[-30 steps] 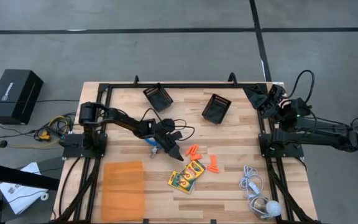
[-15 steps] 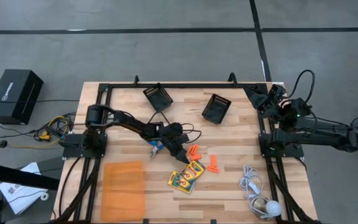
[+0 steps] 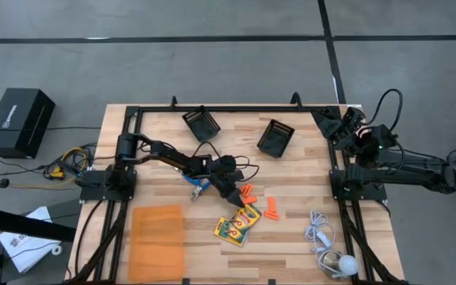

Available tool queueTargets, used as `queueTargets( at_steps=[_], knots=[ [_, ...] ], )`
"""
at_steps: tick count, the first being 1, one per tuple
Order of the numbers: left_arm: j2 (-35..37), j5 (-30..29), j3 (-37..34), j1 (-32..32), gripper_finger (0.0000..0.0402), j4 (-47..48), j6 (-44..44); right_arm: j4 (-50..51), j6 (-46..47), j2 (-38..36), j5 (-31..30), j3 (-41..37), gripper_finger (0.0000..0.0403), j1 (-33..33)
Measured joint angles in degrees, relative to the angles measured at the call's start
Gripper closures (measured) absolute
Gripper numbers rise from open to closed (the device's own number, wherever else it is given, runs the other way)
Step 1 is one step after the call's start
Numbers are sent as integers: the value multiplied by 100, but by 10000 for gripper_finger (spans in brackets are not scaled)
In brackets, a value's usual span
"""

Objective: Pick & Place School Supplies
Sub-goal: Put the crayon box into the orange transparent bin

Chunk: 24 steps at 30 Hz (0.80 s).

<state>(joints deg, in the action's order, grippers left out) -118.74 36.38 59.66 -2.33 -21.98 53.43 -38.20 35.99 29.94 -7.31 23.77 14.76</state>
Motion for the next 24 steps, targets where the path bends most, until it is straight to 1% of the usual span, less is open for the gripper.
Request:
queueTargets(
  at_steps=[7,13,19,24],
  knots=[
    [6,-62,-2,7,275,420,-209,0,0,-1,15,0,300,0],
    [0,-446,-11,15,275,528,-197,-23,0,-1,17,0,300,0],
    [-7,-562,-11,143,275,566,-212,-48,0,-1,17,0,300,0],
    [-2,-783,-13,315,275,680,-243,-68,0,-1,20,0,300,0]
  ],
)
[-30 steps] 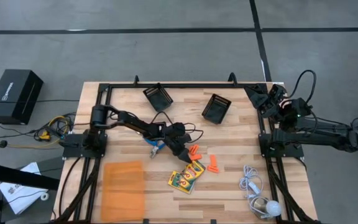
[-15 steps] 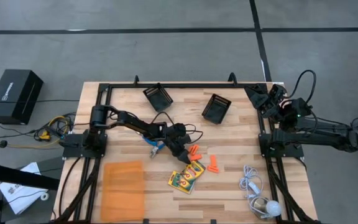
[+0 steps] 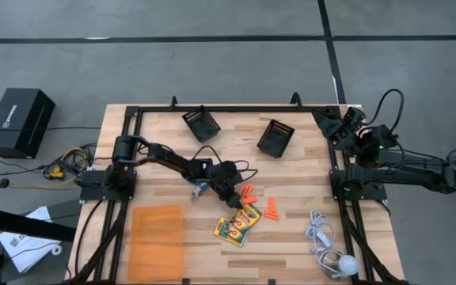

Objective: Pick & Place School Supplies
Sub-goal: Put the crayon box into the orange transparent bin

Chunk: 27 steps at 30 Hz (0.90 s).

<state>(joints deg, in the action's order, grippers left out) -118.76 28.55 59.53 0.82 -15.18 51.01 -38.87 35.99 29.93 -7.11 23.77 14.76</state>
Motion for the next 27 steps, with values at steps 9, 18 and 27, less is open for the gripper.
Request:
queueTargets(
  at_steps=[9,18,27],
  knots=[
    [3,1,-4,48,275,-24,155,-29,23,0,0,0,300,0],
    [750,-253,-43,-864,275,-479,83,2538,181,2,36,959,300,-26],
    [2199,-84,-26,-1735,275,-729,-263,6651,1878,456,1268,1673,300,-1191]
  ],
)
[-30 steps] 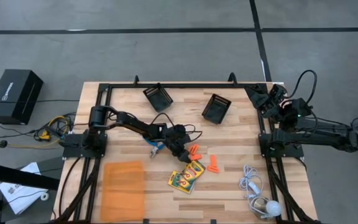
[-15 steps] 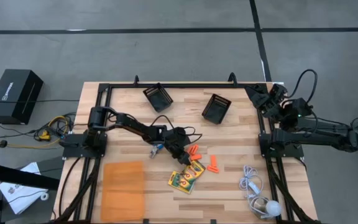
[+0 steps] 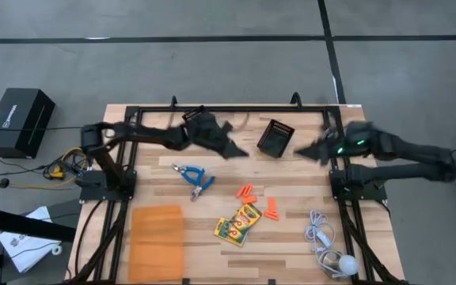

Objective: Pick & Place School Supplies
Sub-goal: Put the crayon box into the orange transparent bin

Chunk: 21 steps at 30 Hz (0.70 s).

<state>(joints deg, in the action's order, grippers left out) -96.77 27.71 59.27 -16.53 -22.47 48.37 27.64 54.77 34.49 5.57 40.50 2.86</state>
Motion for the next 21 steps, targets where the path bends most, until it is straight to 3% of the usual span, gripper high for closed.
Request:
queueTargets(
  at_steps=[2,4,8,12,15,19,21],
  knots=[
    [252,89,-3,-163,275,29,-45,-172,607,237,36,-210,300,-699],
    [503,243,-11,-312,275,5,-172,-674,1298,502,-405,-377,300,-1569],
    [941,525,-6,-639,275,54,-551,-1645,3068,1510,-2358,-558,300,-3379],
    [1149,1136,-7,-884,275,64,-640,-2896,5535,3413,-3876,-406,300,-4826],
    [1228,1544,-7,-931,275,72,-637,-3726,6676,5245,-4335,608,300,-5363],
    [1340,2051,-7,-865,275,43,-744,-3866,6678,7216,-4556,2711,300,-5324],
    [1355,2243,-7,-822,275,60,-747,-3354,6609,7900,-4764,3754,300,-5168]
  ],
)
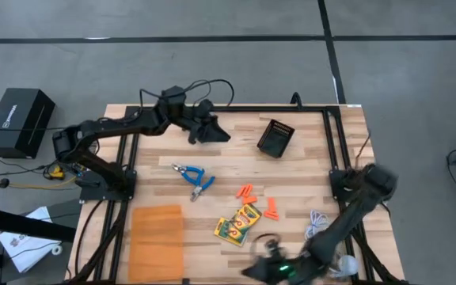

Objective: Pick & Place School Supplies
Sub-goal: Put the crayon box into the orange transparent bin

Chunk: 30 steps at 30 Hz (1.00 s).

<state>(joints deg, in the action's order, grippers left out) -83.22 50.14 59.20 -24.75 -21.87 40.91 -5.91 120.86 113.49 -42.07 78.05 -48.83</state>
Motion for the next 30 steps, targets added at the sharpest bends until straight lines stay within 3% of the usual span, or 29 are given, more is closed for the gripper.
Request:
queueTargets(
  at_steps=[6,11,14,25,30],
  knots=[
    [0,370,0,125,275,-1,142,2957,111,1297,-408,2594,300,439],
    [0,593,0,187,275,-6,299,4508,175,1715,-1209,3684,300,678],
    [2,819,0,206,275,-7,355,5007,173,1724,-1528,3805,300,781],
    [2,1514,0,232,275,-13,459,5810,177,1646,-1426,3805,302,677],
    [2,1634,0,232,275,-10,459,6755,154,1176,-1290,3800,313,648]
  ],
)
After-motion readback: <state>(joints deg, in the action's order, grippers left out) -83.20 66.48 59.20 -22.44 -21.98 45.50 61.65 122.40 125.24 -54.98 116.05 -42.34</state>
